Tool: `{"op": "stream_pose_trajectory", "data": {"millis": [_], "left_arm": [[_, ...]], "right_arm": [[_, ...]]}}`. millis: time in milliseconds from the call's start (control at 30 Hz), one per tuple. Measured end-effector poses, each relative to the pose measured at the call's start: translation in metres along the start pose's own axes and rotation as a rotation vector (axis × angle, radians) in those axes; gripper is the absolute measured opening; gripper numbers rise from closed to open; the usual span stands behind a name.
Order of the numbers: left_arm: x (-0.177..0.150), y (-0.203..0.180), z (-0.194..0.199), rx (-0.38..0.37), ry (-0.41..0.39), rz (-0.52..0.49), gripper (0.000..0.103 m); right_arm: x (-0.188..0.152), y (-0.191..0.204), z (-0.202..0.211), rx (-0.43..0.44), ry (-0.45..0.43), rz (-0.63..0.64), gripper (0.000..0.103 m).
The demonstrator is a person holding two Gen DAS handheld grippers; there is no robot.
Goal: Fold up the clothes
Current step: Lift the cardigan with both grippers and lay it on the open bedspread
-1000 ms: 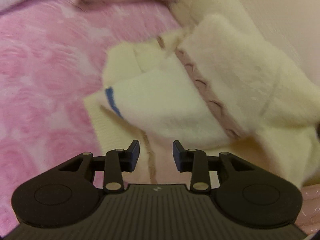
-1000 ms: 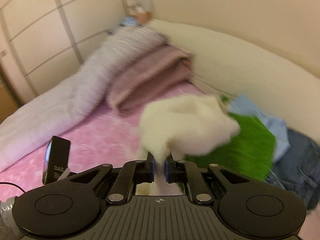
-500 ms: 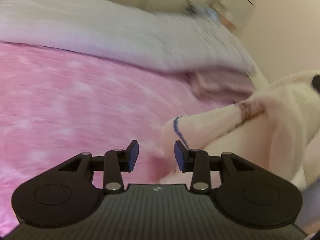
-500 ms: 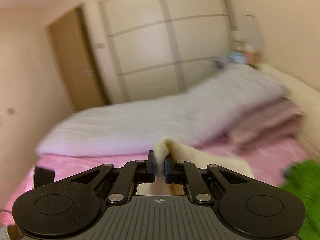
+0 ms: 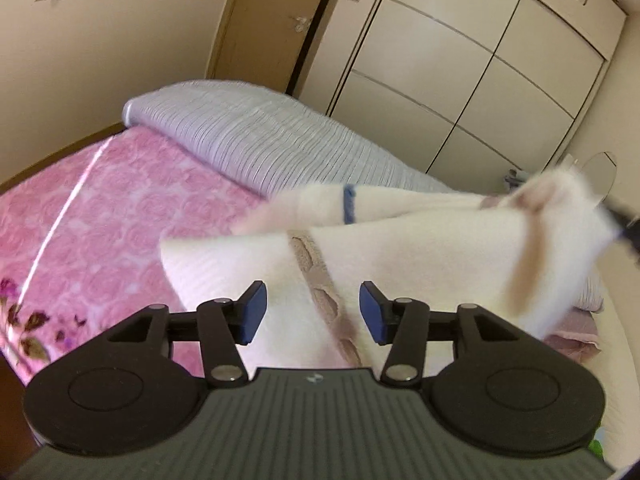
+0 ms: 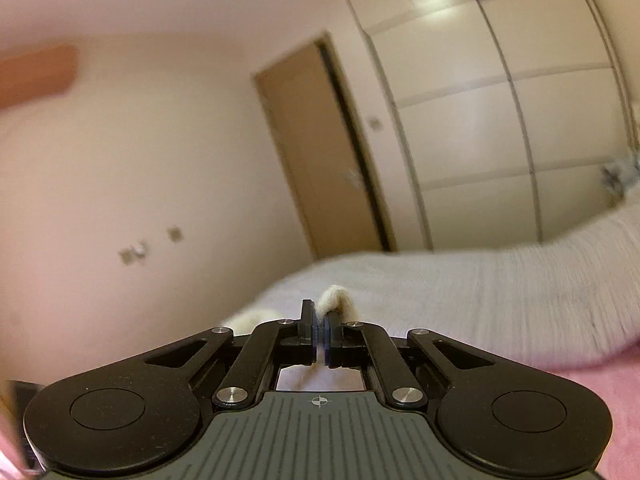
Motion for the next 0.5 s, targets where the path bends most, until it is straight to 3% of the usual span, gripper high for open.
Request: {"op": "stream_pose_trajectory", "data": {"millis": [67, 100, 167, 233, 400, 500], "left_arm": [[-0.013, 0.003, 0.003, 0.009, 0.049, 0.011, 0.046], [-0.023, 0.004, 0.002, 0.017, 0.084, 0.015, 0.046], [-0.043, 0.003, 0.0, 0.036, 0.15, 0.019, 0.046], [-0.067, 0.003, -0.002, 0.061, 0.222, 0.018, 0.046], [-0.122, 0.004, -0.002, 0.128, 0.353, -0.009, 0.046], [-0.143, -0.003, -0.004, 0.166, 0.394, -0.051, 0.046]], "right_arm": [[-0.016, -0.02, -0.029, -0.087, 0.151, 0.016, 0.004], [-0.027, -0.031, -0.04, -0.159, 0.217, 0.022, 0.011], [-0.052, -0.055, -0.052, -0.334, 0.285, 0.02, 0.023], [-0.074, -0.076, -0.055, -0.403, 0.341, -0.003, 0.036], [-0.129, -0.105, -0.04, -0.295, 0.543, -0.12, 0.049], [-0.171, -0.102, -0.002, -0.272, 0.626, -0.08, 0.053]]}}
Point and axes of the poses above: each gripper's, at about its wrist camera, not at the fingertips, and z roughly against the way its jaws point, y to its left, x to its top, the point moved 2 cm from there along -z, roughly the way its jaws point, and after that the axes turned 12 degrees about -x, right-handed, at the moved point
